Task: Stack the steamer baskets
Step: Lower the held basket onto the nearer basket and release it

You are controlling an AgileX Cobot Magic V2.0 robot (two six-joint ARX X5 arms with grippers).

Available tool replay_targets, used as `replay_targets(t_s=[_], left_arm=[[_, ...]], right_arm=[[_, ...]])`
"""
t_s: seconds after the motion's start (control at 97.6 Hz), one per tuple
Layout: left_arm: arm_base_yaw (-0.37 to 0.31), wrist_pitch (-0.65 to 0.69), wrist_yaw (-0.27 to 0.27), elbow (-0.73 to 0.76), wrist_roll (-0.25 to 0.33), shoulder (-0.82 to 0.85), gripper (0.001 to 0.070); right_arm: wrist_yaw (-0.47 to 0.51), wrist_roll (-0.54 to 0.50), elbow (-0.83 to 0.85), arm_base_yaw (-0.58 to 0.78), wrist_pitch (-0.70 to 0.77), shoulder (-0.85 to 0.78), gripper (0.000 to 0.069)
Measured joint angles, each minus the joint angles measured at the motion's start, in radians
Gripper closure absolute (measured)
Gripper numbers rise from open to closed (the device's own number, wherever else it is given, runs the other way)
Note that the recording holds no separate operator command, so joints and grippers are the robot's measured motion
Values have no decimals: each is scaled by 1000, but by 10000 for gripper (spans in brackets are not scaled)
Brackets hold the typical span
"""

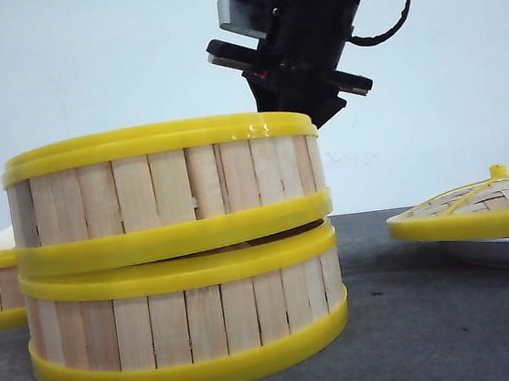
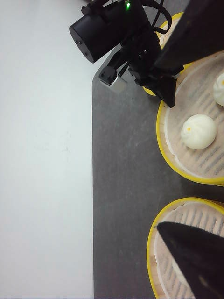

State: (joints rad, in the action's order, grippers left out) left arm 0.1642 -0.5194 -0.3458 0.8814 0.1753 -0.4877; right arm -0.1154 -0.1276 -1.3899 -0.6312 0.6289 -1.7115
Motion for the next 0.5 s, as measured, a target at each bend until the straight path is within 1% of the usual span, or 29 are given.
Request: replay_targets(t_s=[0.338,0.369,0.4,0.461,0.502], left_arm=[[0,0,0,0,0,0,64],[0,1,0,0,0,0,64],[0,1,0,0,0,0,64],[0,1,0,0,0,0,64],[0,1,0,0,0,0,64]], right_arm=[[14,2,0,-2,27,0,651],[13,2,0,-2,29,0,631],[13,1,0,-2,33,0,596],[15,1,0,-2,32,0,491],[27,1,0,-1,32,0,438]])
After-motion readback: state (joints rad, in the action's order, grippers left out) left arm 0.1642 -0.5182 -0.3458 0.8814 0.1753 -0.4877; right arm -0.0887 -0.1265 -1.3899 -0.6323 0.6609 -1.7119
